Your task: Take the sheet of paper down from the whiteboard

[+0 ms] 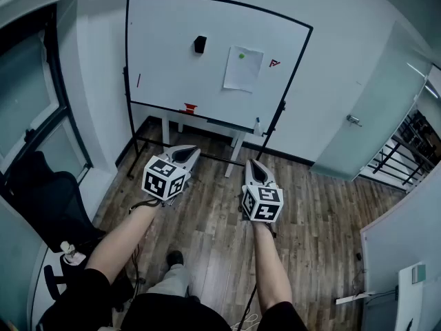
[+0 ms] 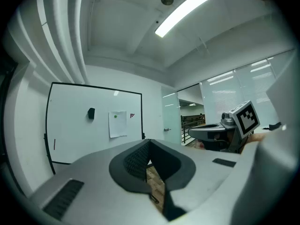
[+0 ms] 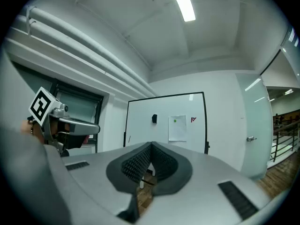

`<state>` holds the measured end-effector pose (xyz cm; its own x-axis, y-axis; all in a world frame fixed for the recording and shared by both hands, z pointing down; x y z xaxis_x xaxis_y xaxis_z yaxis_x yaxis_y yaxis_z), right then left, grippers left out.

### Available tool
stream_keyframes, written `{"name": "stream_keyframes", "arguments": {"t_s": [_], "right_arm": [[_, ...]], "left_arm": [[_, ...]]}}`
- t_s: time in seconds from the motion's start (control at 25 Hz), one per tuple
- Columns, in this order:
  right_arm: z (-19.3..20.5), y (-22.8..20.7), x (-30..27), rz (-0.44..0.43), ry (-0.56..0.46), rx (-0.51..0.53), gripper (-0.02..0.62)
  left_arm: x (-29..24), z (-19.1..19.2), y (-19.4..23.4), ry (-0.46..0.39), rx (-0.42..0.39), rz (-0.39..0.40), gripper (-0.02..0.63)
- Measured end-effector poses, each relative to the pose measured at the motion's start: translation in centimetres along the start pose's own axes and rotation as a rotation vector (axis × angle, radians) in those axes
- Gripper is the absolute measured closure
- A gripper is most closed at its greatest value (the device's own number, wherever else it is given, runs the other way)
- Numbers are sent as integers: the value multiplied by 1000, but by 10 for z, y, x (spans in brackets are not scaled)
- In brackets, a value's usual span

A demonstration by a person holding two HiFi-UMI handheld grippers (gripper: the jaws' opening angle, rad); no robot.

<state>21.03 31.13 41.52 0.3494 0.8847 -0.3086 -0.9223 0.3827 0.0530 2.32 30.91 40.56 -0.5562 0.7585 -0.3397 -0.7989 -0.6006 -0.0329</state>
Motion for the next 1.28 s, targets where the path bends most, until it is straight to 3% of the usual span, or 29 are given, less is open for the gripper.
{"name": "stream_keyframes", "arguments": {"t_s": [0.32, 0.88, 1.28], "right_arm": [[-3, -5, -40, 13, 1, -1, 571], [-75, -53, -218, 20, -19, 35, 571], [-87, -72, -303, 27, -10, -5, 571]], "left_arm": [[-26, -4, 32, -12, 12, 17, 584], [-159, -54, 173, -62, 44, 26, 584], [-222, -70, 235, -45, 43, 51, 584]]}}
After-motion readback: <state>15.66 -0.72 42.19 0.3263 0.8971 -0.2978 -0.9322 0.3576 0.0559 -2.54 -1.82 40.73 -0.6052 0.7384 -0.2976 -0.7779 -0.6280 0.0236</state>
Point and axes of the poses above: the fingertips, and each gripper's own axes: x backward along the fingers, y to its left, z out of its underside, the point moved 3 cm from there along x, backward along the fingers, and after that the axes turned 15 degrees about y, right-handed, at the moved point
